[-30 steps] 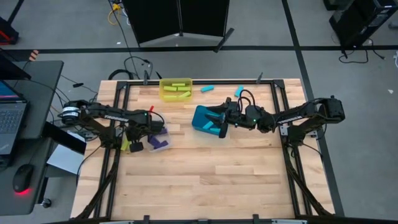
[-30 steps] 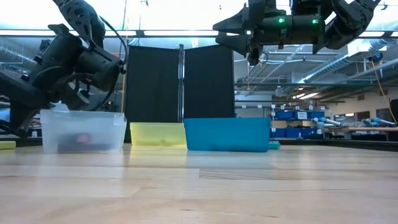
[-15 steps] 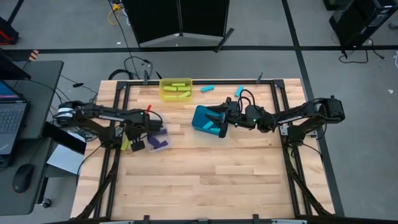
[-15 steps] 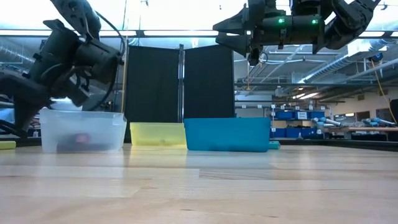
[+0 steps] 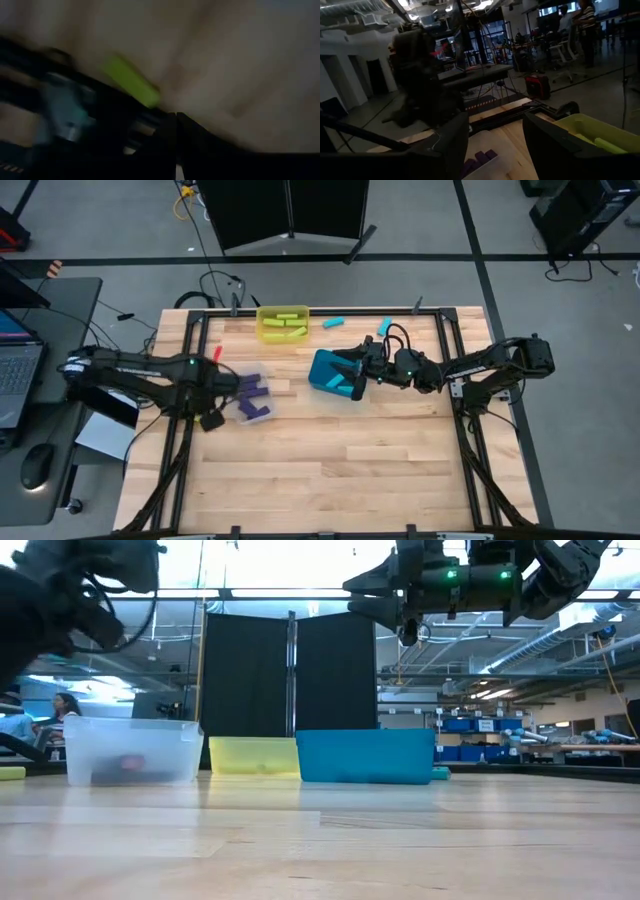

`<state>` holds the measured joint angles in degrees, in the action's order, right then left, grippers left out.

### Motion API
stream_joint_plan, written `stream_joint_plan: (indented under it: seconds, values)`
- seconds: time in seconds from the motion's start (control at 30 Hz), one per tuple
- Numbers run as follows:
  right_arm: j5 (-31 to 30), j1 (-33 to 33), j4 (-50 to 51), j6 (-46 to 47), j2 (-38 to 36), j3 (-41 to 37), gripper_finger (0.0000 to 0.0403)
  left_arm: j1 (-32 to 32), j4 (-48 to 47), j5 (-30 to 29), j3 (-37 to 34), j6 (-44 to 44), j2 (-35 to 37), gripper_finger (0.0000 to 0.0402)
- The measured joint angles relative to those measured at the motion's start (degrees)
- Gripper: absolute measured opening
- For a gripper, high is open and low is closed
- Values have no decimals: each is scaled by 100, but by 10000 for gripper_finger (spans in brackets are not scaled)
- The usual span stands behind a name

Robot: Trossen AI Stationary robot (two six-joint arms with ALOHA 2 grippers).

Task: Sort blocks
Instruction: Put the green block into the yellow bin

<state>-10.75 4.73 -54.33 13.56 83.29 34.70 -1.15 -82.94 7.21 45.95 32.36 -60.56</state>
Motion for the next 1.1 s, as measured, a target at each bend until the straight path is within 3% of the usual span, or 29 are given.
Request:
stream_joint_plan:
  seconds: [0.23, 0.53, 0.67, 0.83, 1.1]
  values:
    - [-179, 55, -2, -41, 0, 0, 197, -1291, -317, 1182, 0, 168, -653, 14]
    - [-184, 24, -4, -4, 0, 0, 197, -2258, -140, 2235, -71, -199, -1588, 5]
    - [-184, -66, -4, -4, 0, 0, 197, -2626, 201, 2291, -131, -379, -1976, 4]
    - [-183, -179, -4, -4, 0, 0, 197, -3211, 660, 1920, -131, -542, -2325, 3]
    - [-428, -234, -4, -113, 0, 0, 197, -3386, -27, 2156, -131, -771, -3463, 2]
